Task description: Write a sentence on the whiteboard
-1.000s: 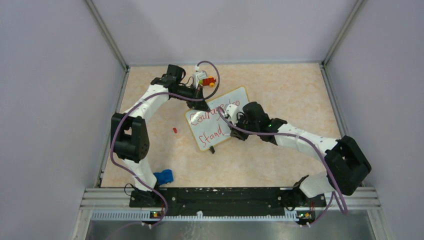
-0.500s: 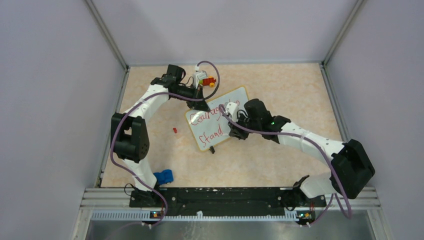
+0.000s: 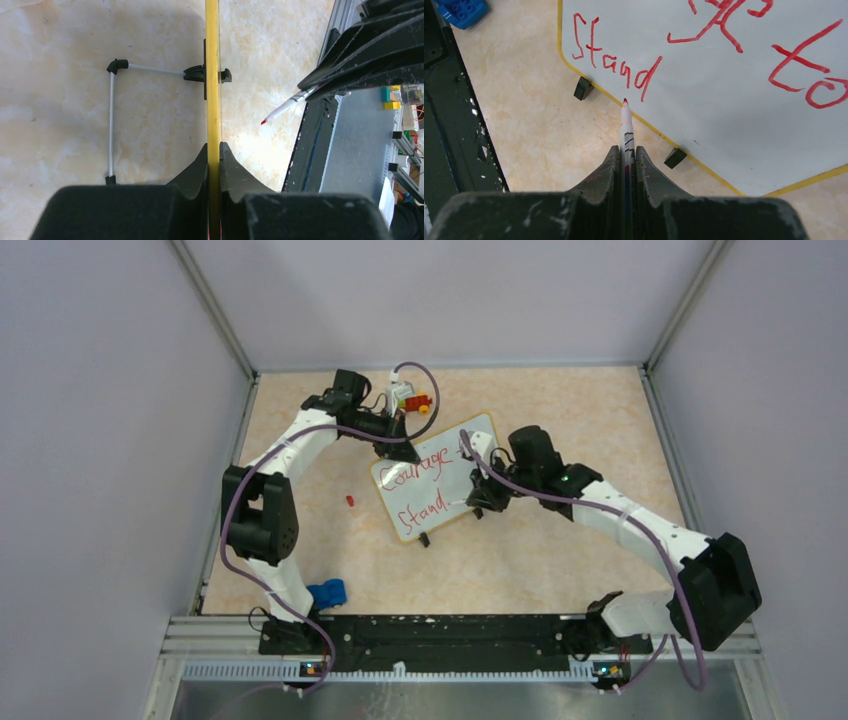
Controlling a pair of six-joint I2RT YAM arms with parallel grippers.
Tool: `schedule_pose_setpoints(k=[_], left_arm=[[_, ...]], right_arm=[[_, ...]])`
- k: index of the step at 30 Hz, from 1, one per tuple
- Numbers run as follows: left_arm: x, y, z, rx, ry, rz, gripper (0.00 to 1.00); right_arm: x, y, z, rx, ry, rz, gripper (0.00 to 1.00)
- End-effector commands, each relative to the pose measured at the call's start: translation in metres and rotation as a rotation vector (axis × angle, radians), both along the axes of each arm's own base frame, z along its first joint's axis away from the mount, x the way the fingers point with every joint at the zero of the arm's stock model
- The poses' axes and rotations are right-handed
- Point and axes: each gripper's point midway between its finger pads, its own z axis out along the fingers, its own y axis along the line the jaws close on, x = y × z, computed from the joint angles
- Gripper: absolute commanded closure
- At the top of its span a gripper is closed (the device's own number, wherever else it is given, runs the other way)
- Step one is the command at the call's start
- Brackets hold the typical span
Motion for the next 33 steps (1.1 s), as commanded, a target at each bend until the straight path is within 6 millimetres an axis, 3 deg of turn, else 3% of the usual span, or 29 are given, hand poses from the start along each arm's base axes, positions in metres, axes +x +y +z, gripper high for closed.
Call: schedule_pose_setpoints(k=[1, 6, 13, 20, 33], left_arm=[[-0.021, 0.005, -0.025, 0.09, 0.056, -0.028, 1.0], [-0.023, 0.004, -0.025, 0.087, 0.06, -0.034, 1.0], [-0.023, 0.004, -0.025, 0.088, 0.059, -0.036, 1.0], [-0.023, 0.003, -0.025, 0.088, 0.059, -0.037, 1.0], [-0.021, 0.003, -0.029, 0.094, 0.065, -0.035, 1.0]], right_arm=[[0.003, -0.008, 0.027, 0.056, -0.054, 0.043, 1.0], [0.02, -0.017, 0.013, 0.013, -0.114, -0.017, 1.0], [0.026, -0.01, 0.013, 0.033, -0.117, -0.012, 1.0], [0.043, -0.012, 0.0, -0.017, -0.139, -0.077, 1.0], [0.052, -0.008, -0.012, -0.041, -0.143, -0.079, 1.0]])
